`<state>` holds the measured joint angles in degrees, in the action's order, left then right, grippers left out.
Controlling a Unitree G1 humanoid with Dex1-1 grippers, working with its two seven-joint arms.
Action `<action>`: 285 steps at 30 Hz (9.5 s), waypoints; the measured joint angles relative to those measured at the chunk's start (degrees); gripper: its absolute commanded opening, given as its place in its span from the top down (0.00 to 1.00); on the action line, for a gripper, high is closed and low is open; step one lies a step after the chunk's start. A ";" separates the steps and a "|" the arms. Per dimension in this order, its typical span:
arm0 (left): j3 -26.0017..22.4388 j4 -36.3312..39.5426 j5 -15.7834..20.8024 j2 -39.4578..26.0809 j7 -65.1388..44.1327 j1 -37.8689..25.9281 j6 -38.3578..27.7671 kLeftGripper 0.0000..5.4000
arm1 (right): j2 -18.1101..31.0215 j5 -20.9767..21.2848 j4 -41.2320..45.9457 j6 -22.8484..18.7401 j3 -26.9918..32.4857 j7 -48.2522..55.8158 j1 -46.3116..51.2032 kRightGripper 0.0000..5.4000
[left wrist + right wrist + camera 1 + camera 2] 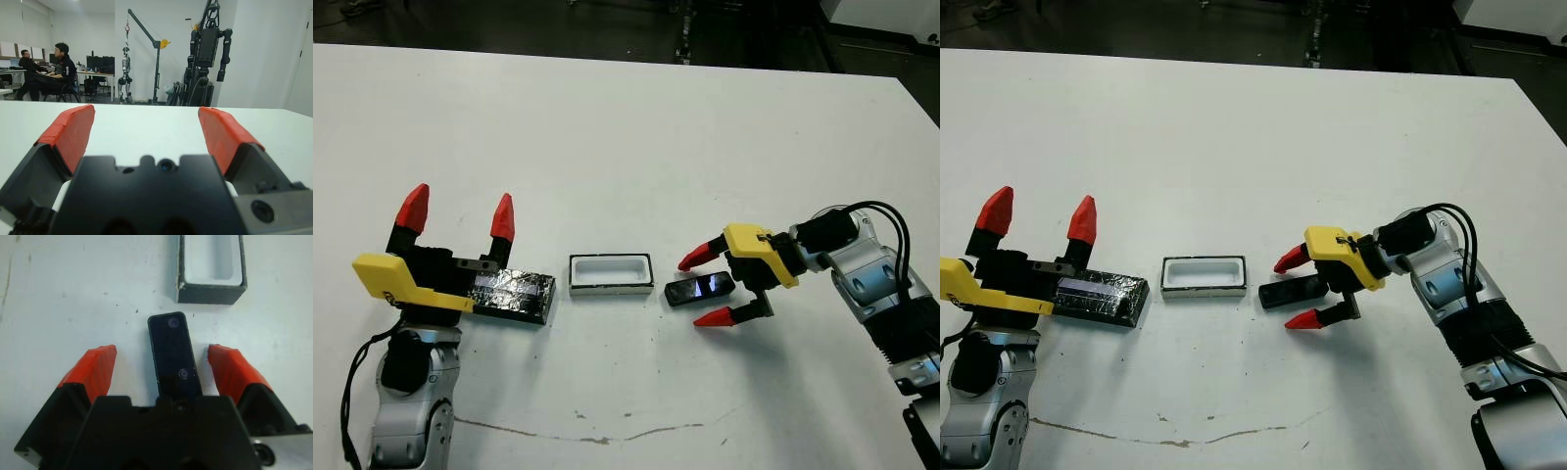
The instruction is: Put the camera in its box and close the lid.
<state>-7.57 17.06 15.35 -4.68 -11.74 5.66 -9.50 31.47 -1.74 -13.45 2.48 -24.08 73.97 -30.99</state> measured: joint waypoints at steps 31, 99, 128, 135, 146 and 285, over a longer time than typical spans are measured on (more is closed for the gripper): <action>0.01 0.04 1.13 0.03 -0.23 0.04 0.58 0.00 | 0.53 1.50 1.89 0.34 0.83 -1.45 0.29 0.68; -3.29 0.10 0.19 0.03 1.24 -0.90 -0.13 0.00 | -22.93 -5.11 -16.70 -20.88 0.58 0.51 -20.23 0.69; -2.57 0.05 0.19 0.06 0.97 -0.87 -0.21 0.00 | -21.65 -3.60 -12.21 -21.39 -0.44 -1.09 -15.05 0.69; -2.41 0.06 0.18 0.06 0.97 -0.87 -0.21 0.00 | -21.64 -3.81 -12.19 -21.52 -0.20 -1.13 -15.05 0.69; -2.33 0.09 0.20 0.06 0.97 -0.88 -0.18 0.00 | -21.47 -3.69 -11.80 -22.09 -0.28 -1.51 -15.05 0.69; 28.12 -38.48 18.38 -44.25 -80.48 -37.20 7.97 0.00 | -25.26 -24.38 35.98 -19.98 31.28 -57.03 36.70 1.00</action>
<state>20.55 -21.42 33.73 -48.93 -92.22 -31.54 -1.53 6.21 -26.12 22.52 -17.50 7.21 16.94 5.71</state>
